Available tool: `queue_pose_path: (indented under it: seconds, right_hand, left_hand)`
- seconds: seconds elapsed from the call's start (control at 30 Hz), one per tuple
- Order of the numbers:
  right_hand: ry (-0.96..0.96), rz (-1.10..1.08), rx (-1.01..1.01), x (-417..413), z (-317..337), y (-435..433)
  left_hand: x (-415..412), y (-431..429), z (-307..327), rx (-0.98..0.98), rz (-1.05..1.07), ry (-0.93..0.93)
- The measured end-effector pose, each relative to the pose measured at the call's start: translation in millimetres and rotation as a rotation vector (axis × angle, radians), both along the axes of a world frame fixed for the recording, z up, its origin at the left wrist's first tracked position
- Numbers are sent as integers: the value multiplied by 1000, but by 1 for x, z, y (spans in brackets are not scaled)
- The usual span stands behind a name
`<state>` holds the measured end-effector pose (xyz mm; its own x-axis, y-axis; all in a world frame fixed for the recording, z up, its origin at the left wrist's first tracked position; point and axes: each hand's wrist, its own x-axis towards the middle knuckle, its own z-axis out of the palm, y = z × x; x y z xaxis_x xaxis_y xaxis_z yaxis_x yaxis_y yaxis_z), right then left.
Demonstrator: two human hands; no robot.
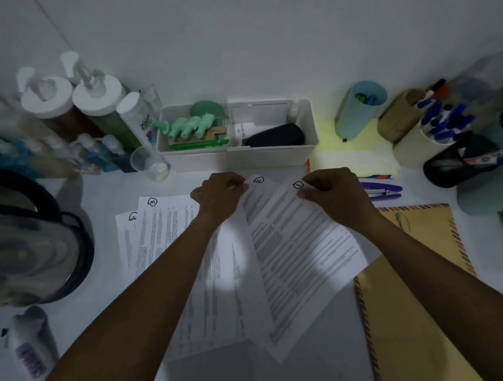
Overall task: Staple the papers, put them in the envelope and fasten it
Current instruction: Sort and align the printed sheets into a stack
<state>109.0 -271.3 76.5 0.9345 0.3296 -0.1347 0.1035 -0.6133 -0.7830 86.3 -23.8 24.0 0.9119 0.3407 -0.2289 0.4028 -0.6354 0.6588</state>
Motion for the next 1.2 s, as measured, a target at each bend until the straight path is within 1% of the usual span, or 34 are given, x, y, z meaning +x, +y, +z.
queue_pose_path:
  seconds: [0.1, 0.2, 0.27, 0.33, 0.4, 0.5, 0.67, 0.73, 0.83, 0.97, 1.07, 1.2]
  right_hand:
    - [-64, 7, 14, 2, 35, -11]
    - [-195, 45, 9, 0, 81, -18]
    - [-268, 65, -1, -5, 111, -21]
    - [-288, 67, 30, -13, 139, -22]
    - [-349, 74, 43, -23, 165, -22]
    - [-488, 79, 11, -37, 205, -22]
    - [-687, 68, -39, -56, 284, -19]
    - [-731, 59, -28, -63, 313, -16]
    - [-745, 41, 1, -68, 338, -9]
    - [-718, -40, 89, -69, 337, 2]
    - [-639, -88, 168, -69, 330, 9]
    - [-538, -61, 317, -69, 324, 19]
  left_hand:
    - [-2, 1, 36, -83, -68, -140]
    - [-1, 2, 74, -144, -116, -269]
    - [1, 2, 99, -256, -160, -337]
    - [0, 2, 121, -344, -164, -379]
    - [-4, 2, 143, -379, -183, -430]
    - [-12, 1, 180, -433, -221, -522]
    - [-21, 0, 249, -470, -271, -676]
    - [-25, -1, 280, -471, -293, -731]
    - [-35, -4, 320, -516, -313, -744]
    - [-52, -3, 354, -518, -404, -682]
    - [-66, -3, 371, -541, -463, -630]
    - [-77, 0, 382, -558, -528, -577]
